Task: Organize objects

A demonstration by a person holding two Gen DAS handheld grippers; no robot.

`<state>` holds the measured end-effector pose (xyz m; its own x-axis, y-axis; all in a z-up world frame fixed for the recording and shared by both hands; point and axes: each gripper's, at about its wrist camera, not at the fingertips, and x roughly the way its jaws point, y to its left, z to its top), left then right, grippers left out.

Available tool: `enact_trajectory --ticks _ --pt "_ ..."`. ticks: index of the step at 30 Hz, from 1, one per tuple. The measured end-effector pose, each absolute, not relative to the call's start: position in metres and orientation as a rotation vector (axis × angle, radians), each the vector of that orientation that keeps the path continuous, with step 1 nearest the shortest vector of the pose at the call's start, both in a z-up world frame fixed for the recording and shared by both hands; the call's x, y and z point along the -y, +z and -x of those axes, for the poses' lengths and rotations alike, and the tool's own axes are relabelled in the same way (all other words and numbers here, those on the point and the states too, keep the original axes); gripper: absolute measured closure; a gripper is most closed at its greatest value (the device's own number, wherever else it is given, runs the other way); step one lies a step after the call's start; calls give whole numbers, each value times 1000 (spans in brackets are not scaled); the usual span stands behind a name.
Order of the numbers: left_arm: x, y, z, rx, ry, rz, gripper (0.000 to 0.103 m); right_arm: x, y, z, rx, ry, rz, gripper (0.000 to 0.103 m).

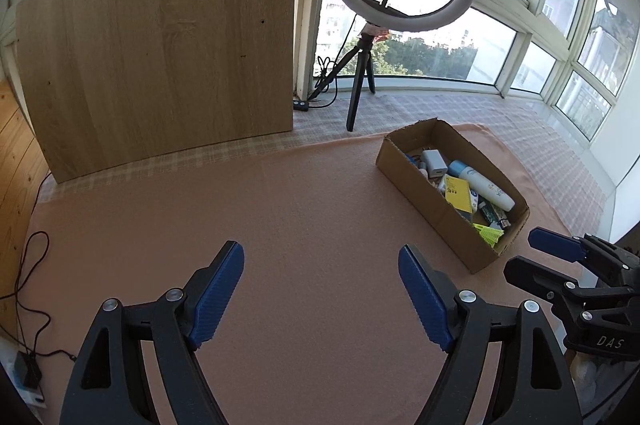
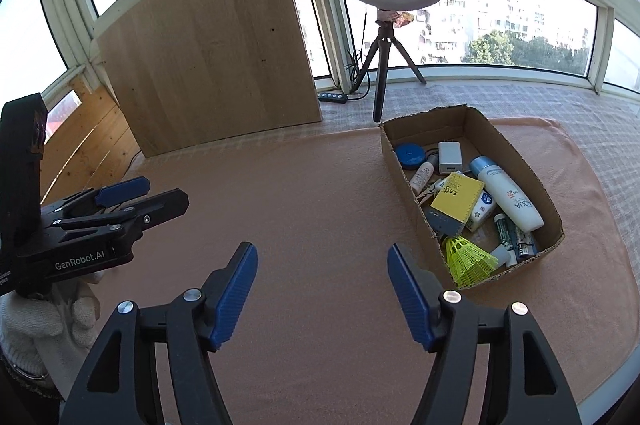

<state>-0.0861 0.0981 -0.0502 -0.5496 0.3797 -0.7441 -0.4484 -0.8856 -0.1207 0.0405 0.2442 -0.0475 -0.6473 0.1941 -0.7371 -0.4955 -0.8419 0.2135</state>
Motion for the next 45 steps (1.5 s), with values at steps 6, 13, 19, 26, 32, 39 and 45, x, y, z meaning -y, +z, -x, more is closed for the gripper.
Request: enact_trajectory --ticks 6,13,19,26,32,39,45 --pt "-51 -55 60 -89 2459 1159 15 -209 -48 -32 -531 2505 1052 30" --pt "-6 -65 31 -59 2518 1216 14 -170 -53 -23 -469 2520 1067 24" --pt "28 -78 13 -7 2554 1274 12 -148 -64 -18 -480 2516 1104 23" --pt "51 -89 -1 4 2568 1321 11 -134 -73 -18 -540 2516 1115 23" --pt "64 -90 -4 14 2592 1318 11 -121 -76 -12 -502 2524 1126 23" --pt "70 -90 0 26 2595 1312 9 -111 -74 -7 -445 2533 1131 23" --pt "69 -92 4 26 2589 1310 9 -112 -76 -3 -446 2531 1139 23"
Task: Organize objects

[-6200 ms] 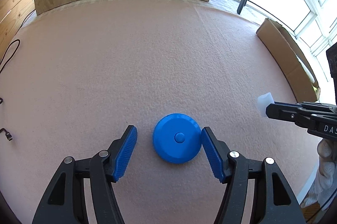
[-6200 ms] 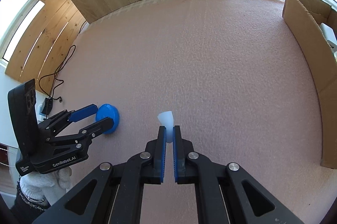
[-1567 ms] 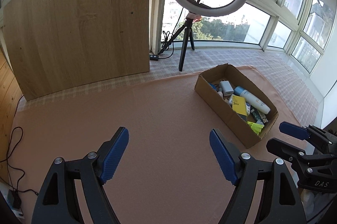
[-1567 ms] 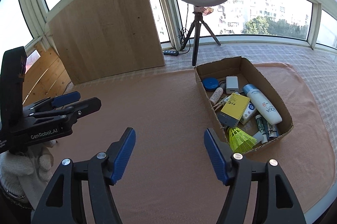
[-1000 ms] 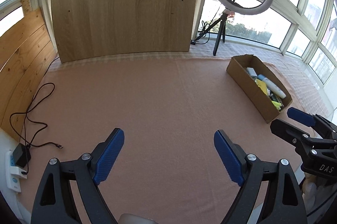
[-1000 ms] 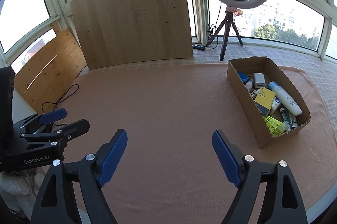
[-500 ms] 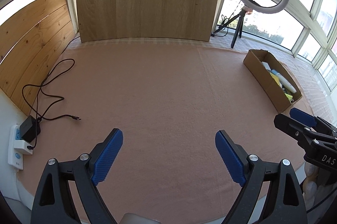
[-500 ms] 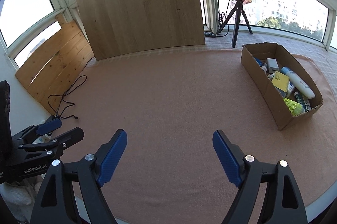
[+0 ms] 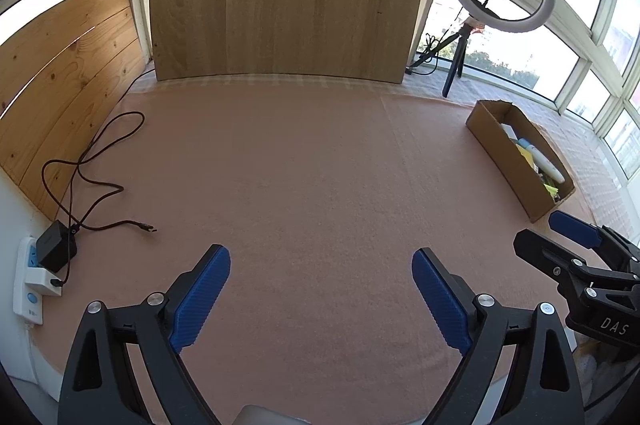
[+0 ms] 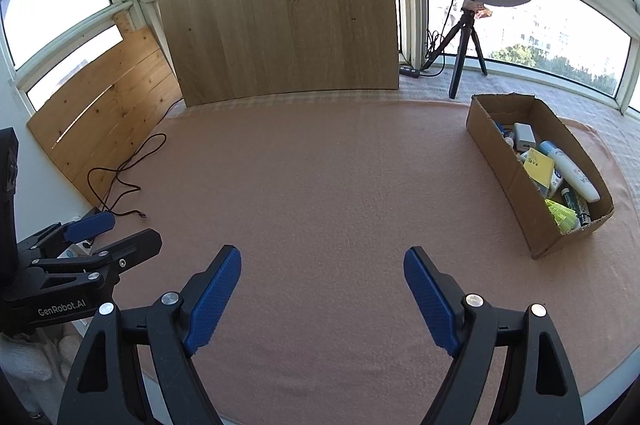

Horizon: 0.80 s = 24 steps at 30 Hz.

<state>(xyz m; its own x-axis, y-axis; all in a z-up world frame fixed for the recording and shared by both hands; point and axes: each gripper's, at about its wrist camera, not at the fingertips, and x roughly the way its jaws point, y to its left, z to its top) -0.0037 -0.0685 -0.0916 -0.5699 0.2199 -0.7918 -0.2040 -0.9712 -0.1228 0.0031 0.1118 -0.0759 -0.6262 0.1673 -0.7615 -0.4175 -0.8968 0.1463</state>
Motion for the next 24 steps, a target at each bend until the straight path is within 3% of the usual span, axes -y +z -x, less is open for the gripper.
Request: enact_trajectory --ticks 24 --pt "65 -95 19 26 2584 1322 8 -118 -82 6 -463 2522 1158 22"
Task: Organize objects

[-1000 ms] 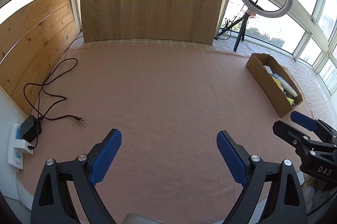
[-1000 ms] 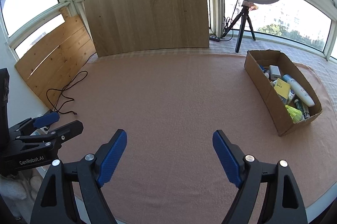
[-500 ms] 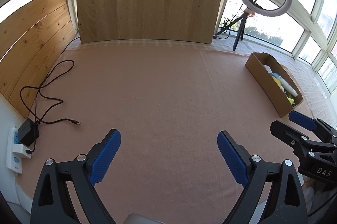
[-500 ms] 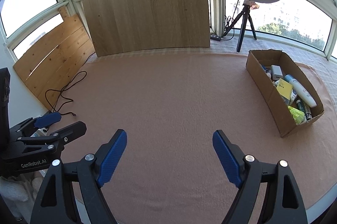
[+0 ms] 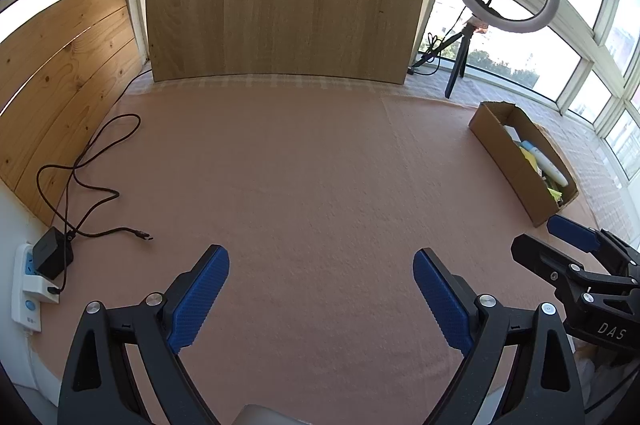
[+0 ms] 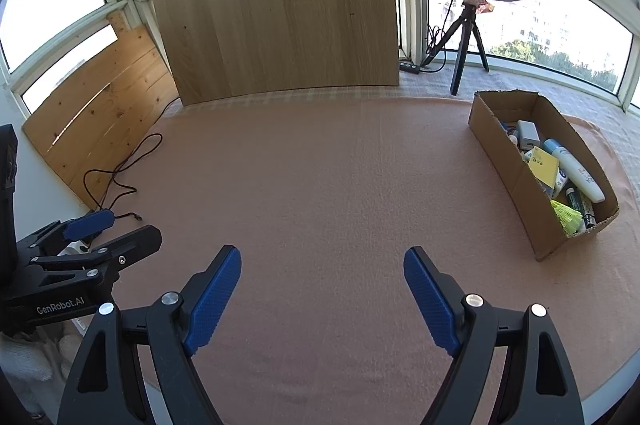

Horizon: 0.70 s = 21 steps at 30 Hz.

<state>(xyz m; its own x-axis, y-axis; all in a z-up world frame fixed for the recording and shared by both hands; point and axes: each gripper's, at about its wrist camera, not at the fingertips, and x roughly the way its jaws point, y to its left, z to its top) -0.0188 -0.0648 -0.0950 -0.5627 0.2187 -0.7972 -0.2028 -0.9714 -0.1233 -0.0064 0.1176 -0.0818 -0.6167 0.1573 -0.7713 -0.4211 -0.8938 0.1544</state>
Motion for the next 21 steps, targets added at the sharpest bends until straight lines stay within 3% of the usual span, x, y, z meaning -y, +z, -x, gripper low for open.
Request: enact_trajectory --ticks 21 --pt "63 -100 22 25 2586 1339 7 -121 -89 9 -473 2510 1189 22"
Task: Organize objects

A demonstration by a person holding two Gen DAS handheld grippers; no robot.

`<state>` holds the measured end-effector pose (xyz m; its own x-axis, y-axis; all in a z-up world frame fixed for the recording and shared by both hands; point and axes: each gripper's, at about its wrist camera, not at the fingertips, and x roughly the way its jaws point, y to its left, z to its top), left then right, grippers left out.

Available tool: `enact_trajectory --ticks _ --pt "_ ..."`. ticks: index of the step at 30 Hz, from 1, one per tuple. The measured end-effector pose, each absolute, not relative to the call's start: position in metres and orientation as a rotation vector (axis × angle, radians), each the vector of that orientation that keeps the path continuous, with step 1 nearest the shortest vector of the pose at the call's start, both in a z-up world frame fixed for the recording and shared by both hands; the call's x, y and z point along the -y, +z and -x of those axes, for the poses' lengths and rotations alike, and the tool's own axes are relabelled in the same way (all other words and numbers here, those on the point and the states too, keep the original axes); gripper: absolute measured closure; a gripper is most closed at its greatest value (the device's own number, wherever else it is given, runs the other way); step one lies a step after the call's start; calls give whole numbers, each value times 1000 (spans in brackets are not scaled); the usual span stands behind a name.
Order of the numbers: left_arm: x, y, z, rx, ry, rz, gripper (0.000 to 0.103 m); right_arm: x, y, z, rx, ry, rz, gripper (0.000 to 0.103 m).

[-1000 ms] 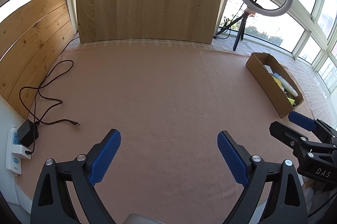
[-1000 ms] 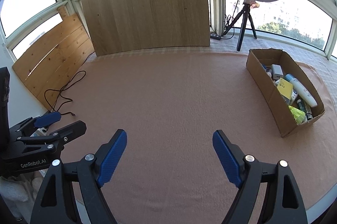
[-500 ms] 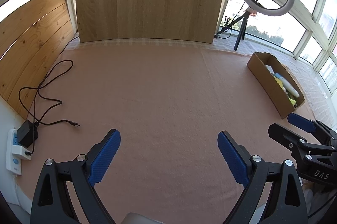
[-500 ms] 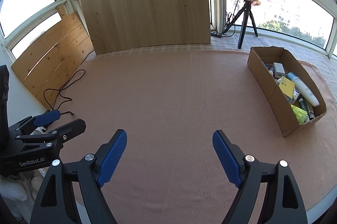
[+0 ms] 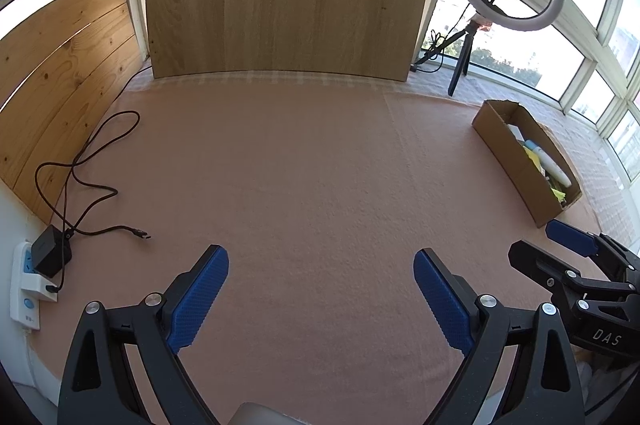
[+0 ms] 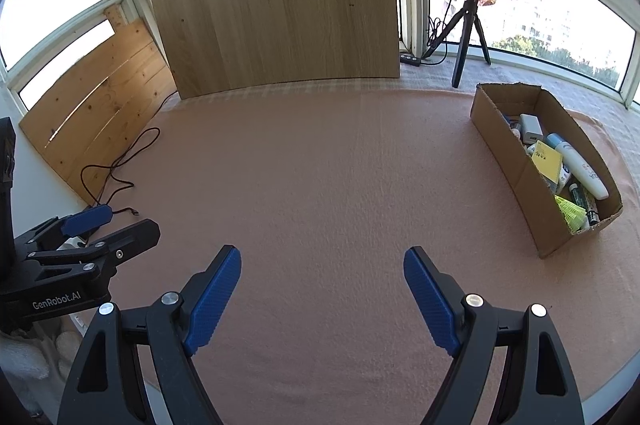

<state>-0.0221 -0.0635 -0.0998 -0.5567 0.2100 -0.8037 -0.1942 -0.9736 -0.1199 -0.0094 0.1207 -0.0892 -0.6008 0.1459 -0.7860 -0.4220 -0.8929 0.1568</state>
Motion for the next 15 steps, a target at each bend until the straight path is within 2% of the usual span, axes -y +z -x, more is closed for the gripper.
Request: enact_trajectory --ticks 15 --pt "63 -107 26 5 2589 1341 5 -125 -94 9 -485 2504 1201 22"
